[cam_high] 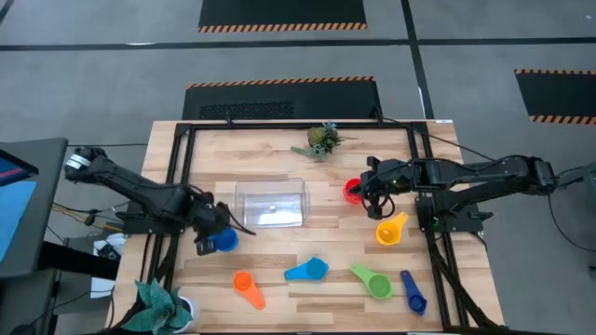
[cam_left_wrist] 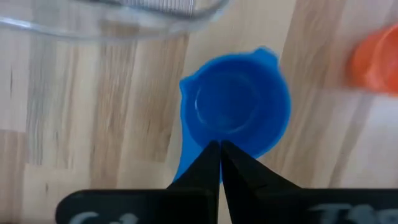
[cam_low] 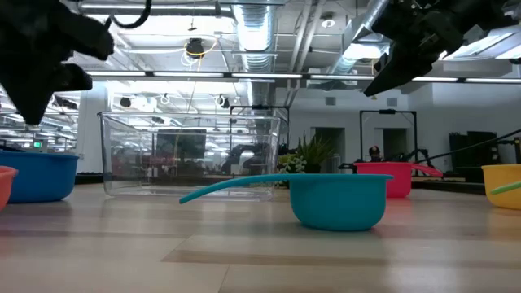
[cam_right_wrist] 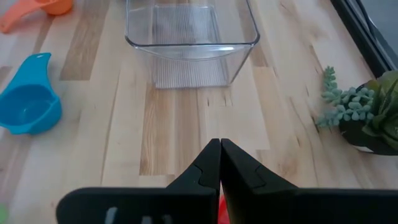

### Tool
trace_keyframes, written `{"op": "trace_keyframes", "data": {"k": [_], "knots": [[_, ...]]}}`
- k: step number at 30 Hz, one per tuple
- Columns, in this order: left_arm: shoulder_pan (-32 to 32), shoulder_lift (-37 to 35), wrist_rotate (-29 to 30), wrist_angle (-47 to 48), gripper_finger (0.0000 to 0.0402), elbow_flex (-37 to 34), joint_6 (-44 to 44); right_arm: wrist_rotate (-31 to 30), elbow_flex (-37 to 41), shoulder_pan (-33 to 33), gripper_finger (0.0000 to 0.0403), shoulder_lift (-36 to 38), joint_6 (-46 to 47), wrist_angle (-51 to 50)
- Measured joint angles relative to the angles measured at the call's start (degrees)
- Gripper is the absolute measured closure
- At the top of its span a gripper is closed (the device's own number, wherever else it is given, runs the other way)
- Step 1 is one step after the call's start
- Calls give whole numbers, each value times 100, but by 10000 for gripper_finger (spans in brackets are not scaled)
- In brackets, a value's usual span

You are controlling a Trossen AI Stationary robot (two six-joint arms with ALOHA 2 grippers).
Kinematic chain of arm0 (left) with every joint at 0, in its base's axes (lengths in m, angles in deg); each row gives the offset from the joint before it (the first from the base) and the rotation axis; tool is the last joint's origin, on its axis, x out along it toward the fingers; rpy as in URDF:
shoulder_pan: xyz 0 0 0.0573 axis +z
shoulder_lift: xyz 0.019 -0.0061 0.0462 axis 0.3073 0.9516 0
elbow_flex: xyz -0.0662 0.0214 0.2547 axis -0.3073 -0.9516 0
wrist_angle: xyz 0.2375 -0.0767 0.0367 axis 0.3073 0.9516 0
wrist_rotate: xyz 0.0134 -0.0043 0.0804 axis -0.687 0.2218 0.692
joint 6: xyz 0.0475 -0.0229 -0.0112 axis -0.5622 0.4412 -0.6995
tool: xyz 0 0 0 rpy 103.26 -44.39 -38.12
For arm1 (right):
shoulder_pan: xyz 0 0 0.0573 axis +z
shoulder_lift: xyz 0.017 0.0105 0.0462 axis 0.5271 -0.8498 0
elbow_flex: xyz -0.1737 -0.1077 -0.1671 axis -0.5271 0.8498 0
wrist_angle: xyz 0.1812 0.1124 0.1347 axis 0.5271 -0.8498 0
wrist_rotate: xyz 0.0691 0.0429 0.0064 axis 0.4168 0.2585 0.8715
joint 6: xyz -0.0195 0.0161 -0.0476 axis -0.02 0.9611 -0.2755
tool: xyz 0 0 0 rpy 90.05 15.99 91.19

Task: Nest measuring cups in basket
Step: Adjust the transparent bin

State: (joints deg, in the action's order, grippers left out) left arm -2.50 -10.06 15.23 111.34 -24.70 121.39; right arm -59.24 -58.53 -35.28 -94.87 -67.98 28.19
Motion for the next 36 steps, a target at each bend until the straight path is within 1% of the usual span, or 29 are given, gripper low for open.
{"op": "trace_keyframes", "data": {"k": [3,6,13,17,19,25,28,31,36], "knots": [[-83,303,7,-31,401,0,-77,0,2,0,372,-1,0,-24],[-131,555,4,-64,401,0,-365,-2,0,0,372,-1,14,-56],[-132,1206,46,-292,401,0,-986,0,2,2,372,-1,785,-155],[-132,1645,41,-525,401,0,-1426,2,2,11,372,-1,785,-295],[-132,1843,-51,-695,401,0,-1567,2,2,11,372,-1,787,-367],[-127,2095,-219,-918,401,236,-1921,4,2,11,372,-1,798,-421],[-130,2092,-256,-1047,401,463,-1940,7,2,9,372,-1,802,-431],[-207,2088,-228,-942,401,626,-1621,9,4,9,372,-1,802,-433],[-410,2077,236,-768,401,872,-1217,13,4,9,372,-1,796,-432]]}}
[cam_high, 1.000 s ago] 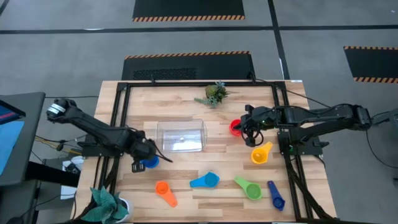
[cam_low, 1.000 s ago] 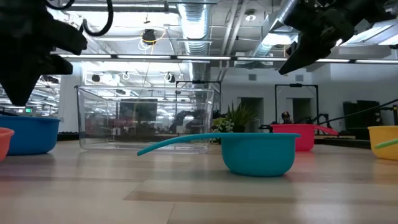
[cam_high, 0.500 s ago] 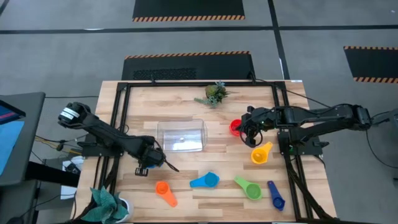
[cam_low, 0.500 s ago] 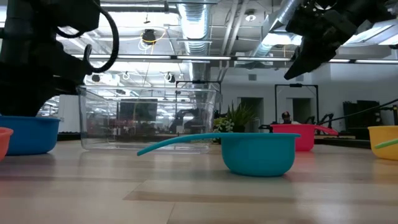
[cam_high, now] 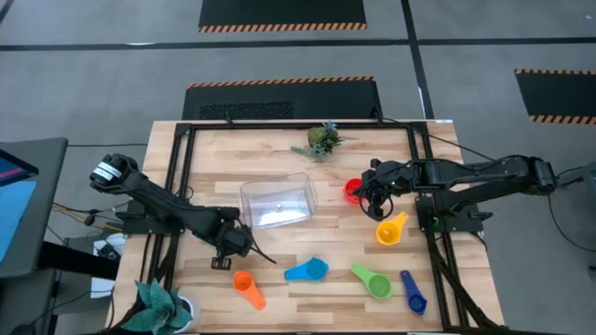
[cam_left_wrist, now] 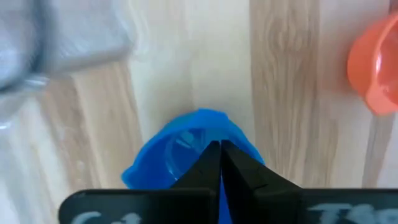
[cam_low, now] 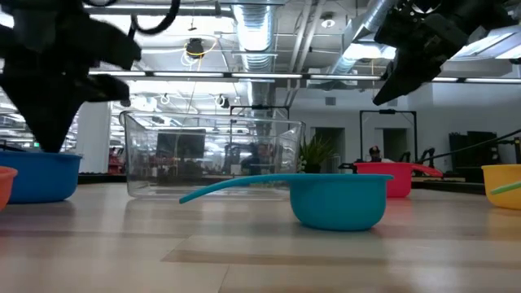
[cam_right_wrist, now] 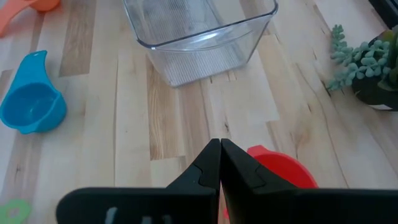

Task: Nest measuring cups in basket
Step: Adjust the transparent bin

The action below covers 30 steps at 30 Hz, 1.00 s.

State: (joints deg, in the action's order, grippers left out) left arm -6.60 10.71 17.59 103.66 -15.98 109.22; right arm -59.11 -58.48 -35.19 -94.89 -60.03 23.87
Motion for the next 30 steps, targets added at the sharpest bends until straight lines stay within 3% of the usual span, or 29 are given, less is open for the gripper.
{"op": "trace_keyframes", "data": {"k": [5,10,17,20,30], "knots": [[-192,-1,193,-55,401,397,-182,2,0,-2,372,0,-52,1],[-205,-4,1691,-830,401,644,-984,2,0,-2,372,0,-65,12],[276,586,1538,-2724,401,649,-1778,2,2,-2,372,1,-103,86],[498,989,1540,-3070,401,654,-1910,2,2,-2,372,2,-103,83],[888,1402,1994,-2395,401,1098,-1758,6,4,0,372,2,-98,19]]}}
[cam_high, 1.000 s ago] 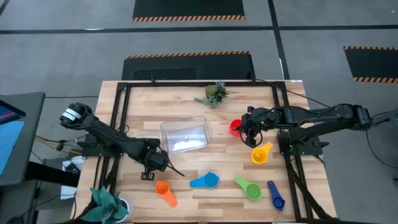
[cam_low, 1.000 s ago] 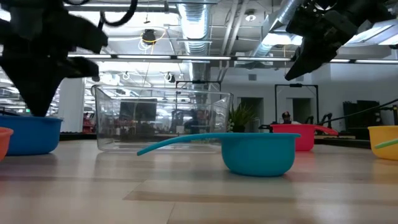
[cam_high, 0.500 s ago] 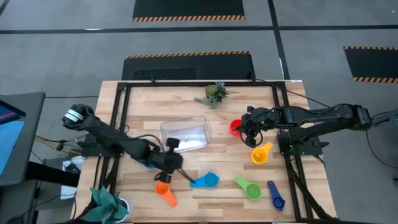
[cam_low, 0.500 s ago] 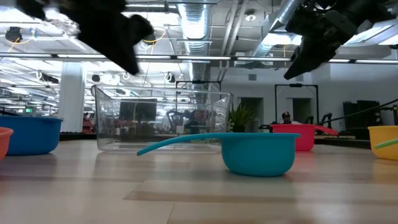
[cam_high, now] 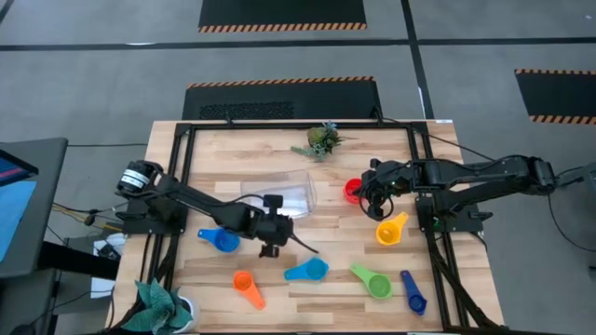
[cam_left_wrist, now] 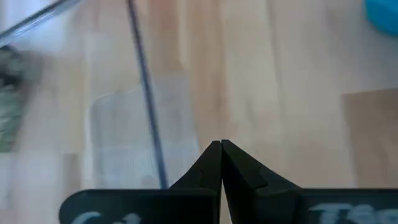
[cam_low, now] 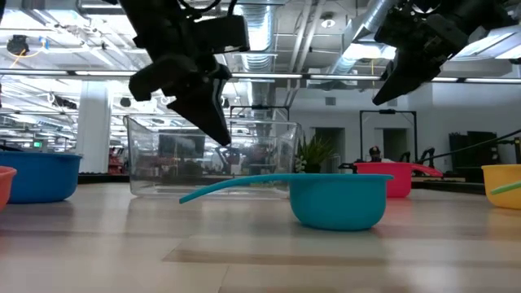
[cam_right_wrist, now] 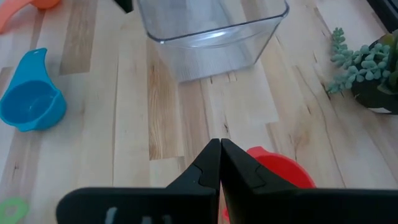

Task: Nest measuring cups in basket
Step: Adjust the transparent bin, then adjust the blue measuring cup

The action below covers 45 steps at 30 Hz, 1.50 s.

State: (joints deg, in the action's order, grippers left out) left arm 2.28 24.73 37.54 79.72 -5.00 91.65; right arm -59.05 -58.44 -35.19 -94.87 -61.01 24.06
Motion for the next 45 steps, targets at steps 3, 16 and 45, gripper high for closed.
{"op": "trace_keyframes", "data": {"k": [3,16,45], "knots": [[45,-49,244,350,401,19,124,0,0,0,372,-1,0,-10],[199,-49,862,430,401,28,154,7,394,2,372,0,327,55],[-1253,-193,-1588,4645,401,185,2339,40,612,1215,372,0,493,638]]}}
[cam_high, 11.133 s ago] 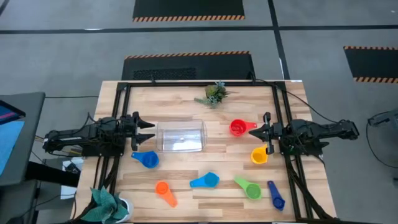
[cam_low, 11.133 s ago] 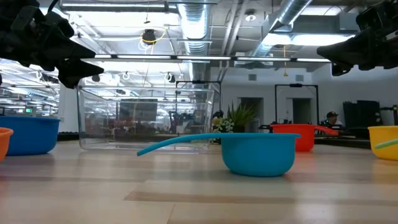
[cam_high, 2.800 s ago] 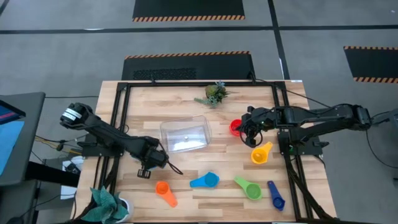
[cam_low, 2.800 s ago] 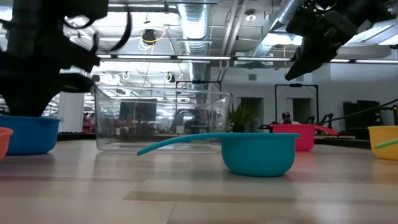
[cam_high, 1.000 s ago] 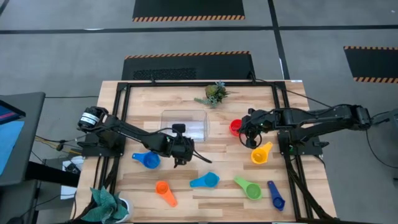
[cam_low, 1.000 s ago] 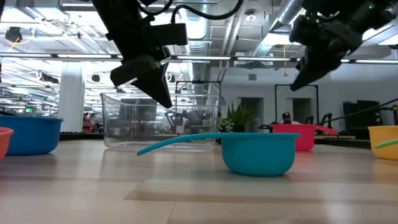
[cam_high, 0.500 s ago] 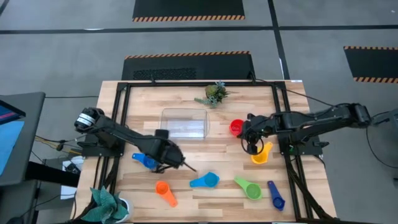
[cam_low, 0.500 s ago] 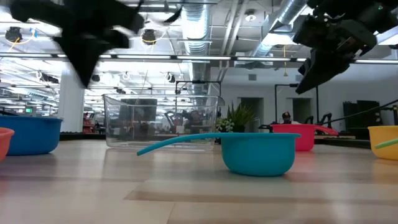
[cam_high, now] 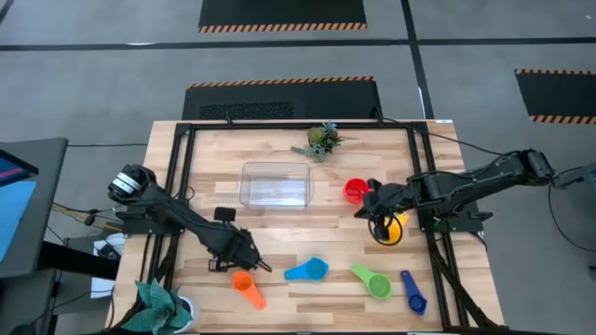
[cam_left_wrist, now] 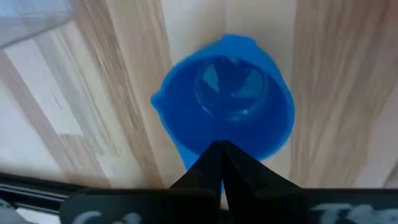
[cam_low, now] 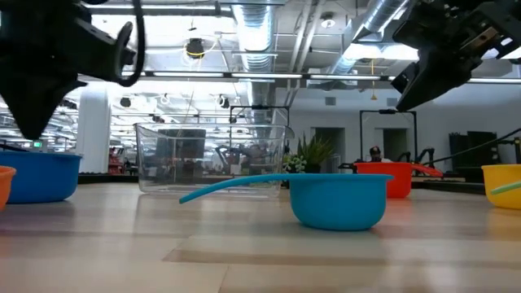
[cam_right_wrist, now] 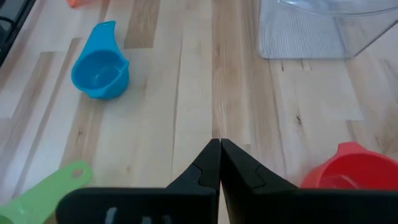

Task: Nest measuring cups in basket
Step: Adjust the blue measuring cup

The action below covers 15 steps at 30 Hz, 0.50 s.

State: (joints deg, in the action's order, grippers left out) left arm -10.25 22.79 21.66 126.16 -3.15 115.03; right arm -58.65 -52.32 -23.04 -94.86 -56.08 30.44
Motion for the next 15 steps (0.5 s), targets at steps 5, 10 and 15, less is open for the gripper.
{"op": "trace_keyframes", "data": {"k": [5,10,15], "knots": [[27,11,108,-778,401,-251,39,-12,0,29,372,0,1,2],[69,13,180,-1332,401,-541,106,-12,0,25,372,0,-4,-4],[167,13,507,-1971,401,-492,-140,-14,0,25,372,2,-39,-4]]}}
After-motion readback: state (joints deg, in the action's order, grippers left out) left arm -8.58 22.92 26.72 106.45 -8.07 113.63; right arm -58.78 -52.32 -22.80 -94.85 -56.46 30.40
